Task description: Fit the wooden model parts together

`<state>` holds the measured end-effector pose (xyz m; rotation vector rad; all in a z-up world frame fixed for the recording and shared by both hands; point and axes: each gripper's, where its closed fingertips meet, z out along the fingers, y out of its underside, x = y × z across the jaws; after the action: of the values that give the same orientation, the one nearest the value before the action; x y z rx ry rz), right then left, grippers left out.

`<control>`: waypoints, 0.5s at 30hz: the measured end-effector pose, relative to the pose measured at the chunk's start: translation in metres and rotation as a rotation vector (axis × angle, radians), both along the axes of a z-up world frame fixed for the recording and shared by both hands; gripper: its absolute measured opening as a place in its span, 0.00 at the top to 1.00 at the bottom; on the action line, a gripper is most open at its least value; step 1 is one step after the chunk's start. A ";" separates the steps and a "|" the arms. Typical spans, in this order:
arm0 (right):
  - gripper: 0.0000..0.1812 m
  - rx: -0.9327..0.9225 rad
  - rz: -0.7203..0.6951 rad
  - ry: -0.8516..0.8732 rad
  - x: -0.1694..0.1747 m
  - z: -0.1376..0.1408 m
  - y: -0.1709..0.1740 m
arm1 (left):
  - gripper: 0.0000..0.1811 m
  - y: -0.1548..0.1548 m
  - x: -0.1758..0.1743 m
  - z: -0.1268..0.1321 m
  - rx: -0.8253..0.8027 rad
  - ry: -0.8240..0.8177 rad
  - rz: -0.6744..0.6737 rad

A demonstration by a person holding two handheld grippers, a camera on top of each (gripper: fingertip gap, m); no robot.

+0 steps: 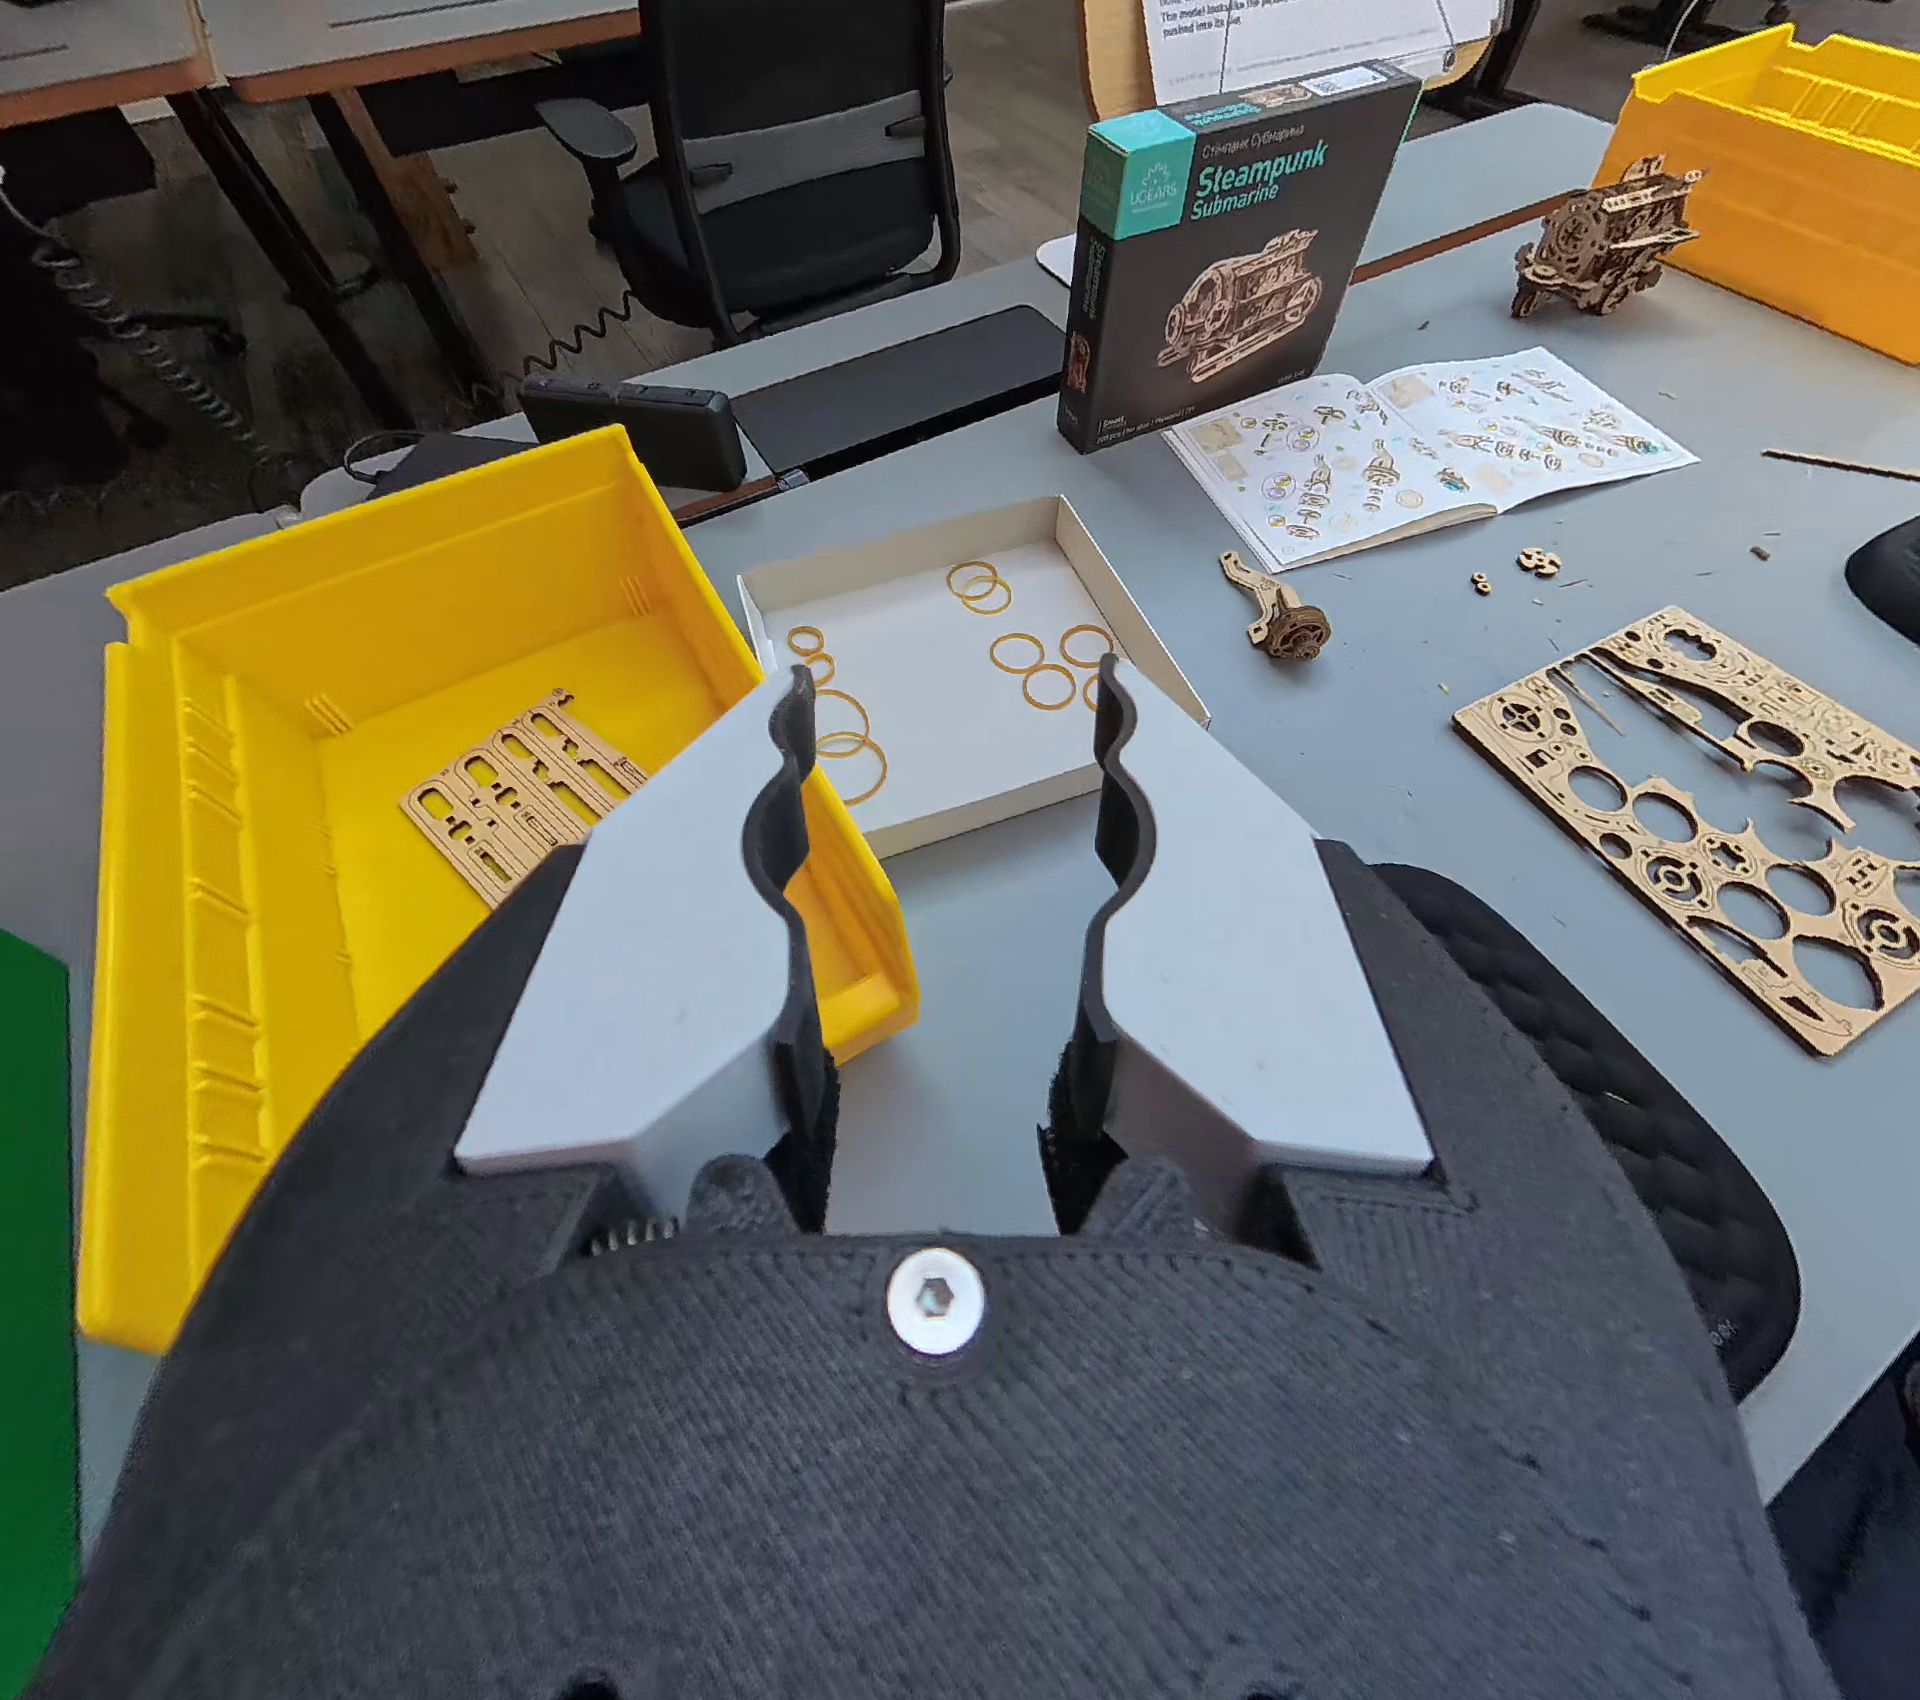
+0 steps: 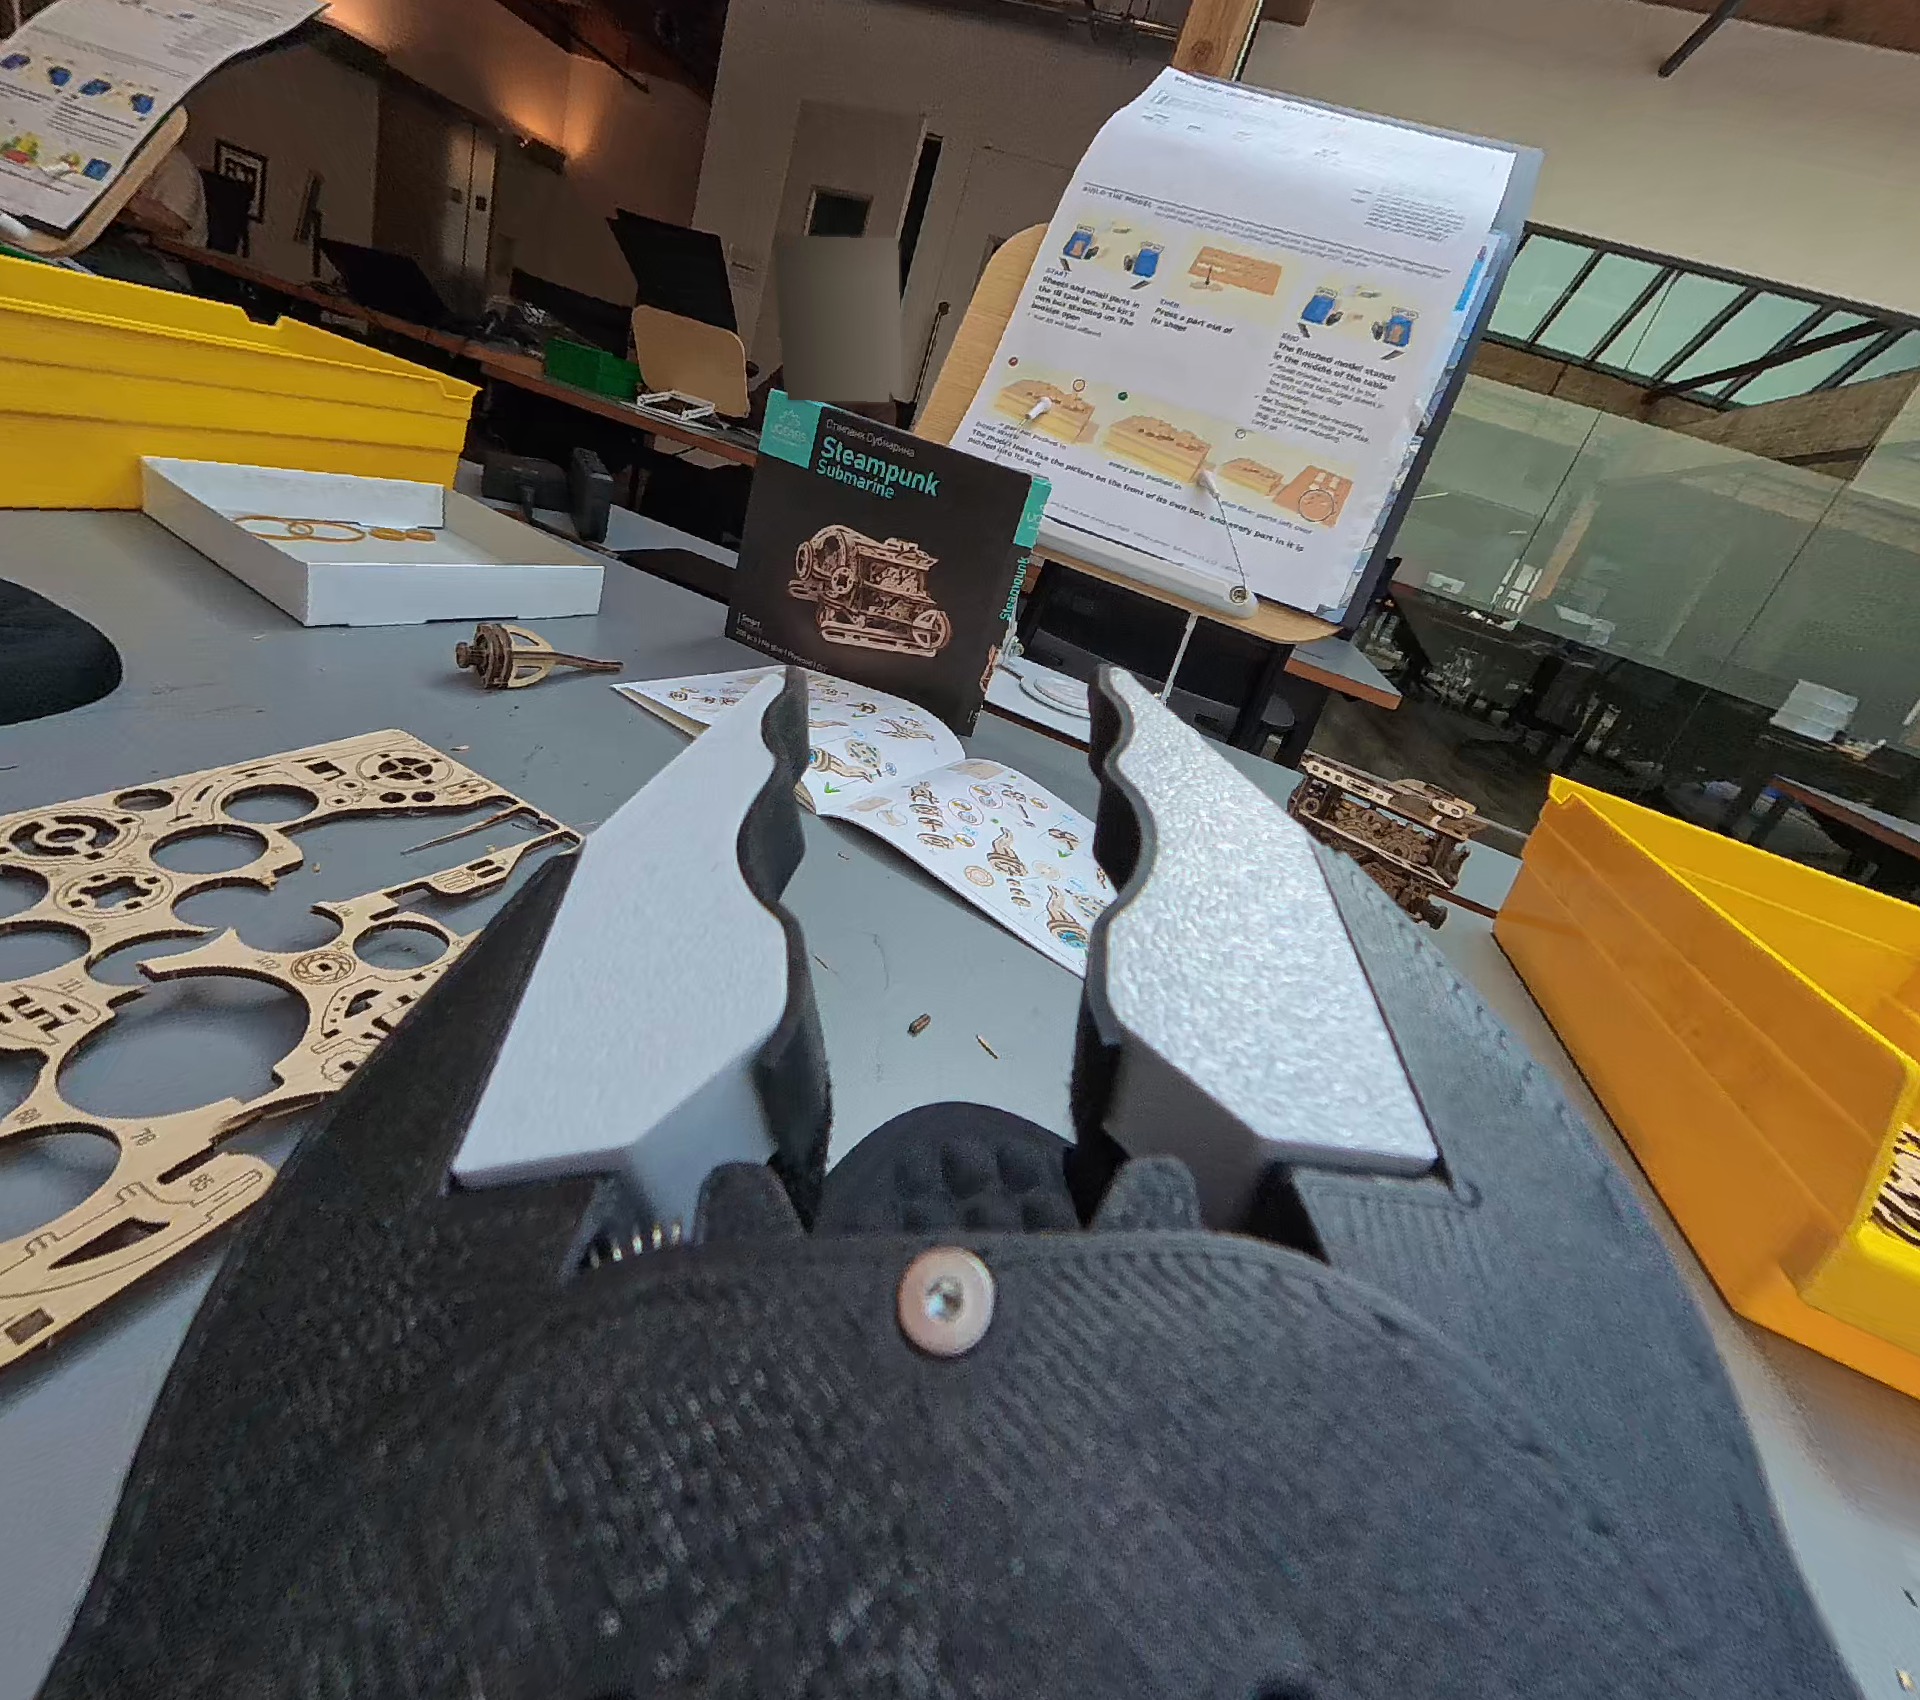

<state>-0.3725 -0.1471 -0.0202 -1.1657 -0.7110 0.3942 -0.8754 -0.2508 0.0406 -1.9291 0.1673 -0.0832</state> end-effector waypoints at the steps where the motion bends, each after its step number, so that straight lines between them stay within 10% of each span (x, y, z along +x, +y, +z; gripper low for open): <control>1: 0.70 -0.006 0.008 -0.007 -0.002 0.000 0.001 | 0.71 0.001 0.001 0.000 0.002 0.010 -0.003; 15: 0.73 -0.025 -0.022 -0.053 -0.017 -0.002 0.031 | 0.64 0.021 -0.016 -0.008 -0.140 0.077 0.033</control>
<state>-0.3896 -0.1156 -0.0221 -1.2107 -0.7404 0.3555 -0.8918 -0.2299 0.0324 -2.0750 0.1846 0.0017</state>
